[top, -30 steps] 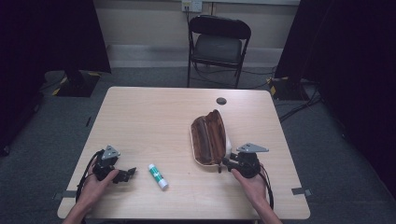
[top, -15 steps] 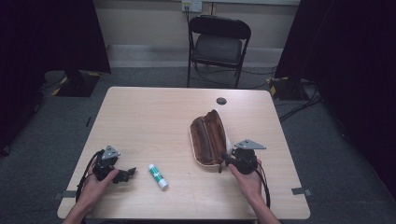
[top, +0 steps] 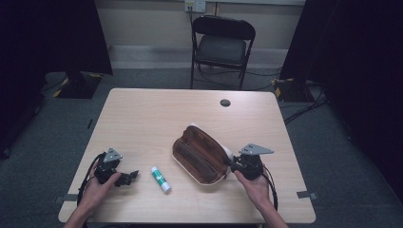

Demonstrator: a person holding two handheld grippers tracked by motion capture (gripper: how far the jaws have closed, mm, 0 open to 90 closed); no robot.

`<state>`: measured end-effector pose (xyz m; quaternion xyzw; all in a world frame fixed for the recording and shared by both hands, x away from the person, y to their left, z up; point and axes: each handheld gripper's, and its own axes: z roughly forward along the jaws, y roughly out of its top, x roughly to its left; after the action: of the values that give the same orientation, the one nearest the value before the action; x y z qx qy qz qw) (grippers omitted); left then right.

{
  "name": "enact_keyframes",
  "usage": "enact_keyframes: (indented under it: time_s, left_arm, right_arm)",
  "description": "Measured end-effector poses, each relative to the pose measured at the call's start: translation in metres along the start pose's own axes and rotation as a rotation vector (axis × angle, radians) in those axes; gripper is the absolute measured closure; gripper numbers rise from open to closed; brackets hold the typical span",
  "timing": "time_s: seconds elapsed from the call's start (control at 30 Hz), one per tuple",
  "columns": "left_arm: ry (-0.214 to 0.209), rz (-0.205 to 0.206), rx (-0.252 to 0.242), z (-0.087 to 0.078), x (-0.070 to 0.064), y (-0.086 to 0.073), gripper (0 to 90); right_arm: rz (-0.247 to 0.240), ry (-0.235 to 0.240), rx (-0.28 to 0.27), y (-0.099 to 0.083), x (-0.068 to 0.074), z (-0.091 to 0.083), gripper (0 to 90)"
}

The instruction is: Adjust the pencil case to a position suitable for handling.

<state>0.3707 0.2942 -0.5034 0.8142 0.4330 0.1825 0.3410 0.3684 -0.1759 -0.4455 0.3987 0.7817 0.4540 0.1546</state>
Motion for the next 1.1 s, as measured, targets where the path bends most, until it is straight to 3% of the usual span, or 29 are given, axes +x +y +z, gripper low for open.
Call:
enact_keyframes:
  time_s: [0.17, 0.3, 0.5, 0.63, 0.7, 0.8, 0.93, 1.1]
  left_arm:
    - [-0.001, 0.0, 0.0, 0.0, 0.0, 0.0, 0.3]
    - [0.0, -0.008, -0.005, 0.0, 0.0, 0.0, 0.3]
    - [0.0, -0.001, 0.0, 0.0, 0.0, 0.0, 0.3]
    - [0.0, 0.0, 0.0, 0.0, 0.0, 0.0, 0.3]
    - [0.001, 0.0, 0.0, 0.0, 0.0, 0.0, 0.3]
    - [0.0, -0.005, -0.004, 0.0, -0.001, 0.0, 0.3]
    - [0.0, -0.003, -0.003, 0.0, -0.001, 0.0, 0.3]
    - [0.0, -0.004, -0.003, 0.0, -0.001, 0.0, 0.3]
  right_arm:
    - [-0.01, 0.003, 0.011, -0.002, -0.004, -0.004, 76.7]
    - [0.014, -0.052, 0.031, -0.007, -0.017, -0.003, 71.3]
    - [0.003, -0.102, 0.024, -0.008, -0.014, -0.008, 61.9]
    - [0.0, -0.153, 0.059, -0.015, -0.011, -0.008, 53.7]
    - [-0.003, -0.158, 0.061, -0.016, -0.011, -0.008, 53.7]
    - [0.008, -0.227, 0.093, -0.022, -0.012, -0.01, 53.9]
    - [0.041, -0.272, 0.086, -0.023, -0.022, -0.013, 61.2]
    - [0.07, -0.281, 0.082, -0.024, -0.035, -0.008, 65.5]
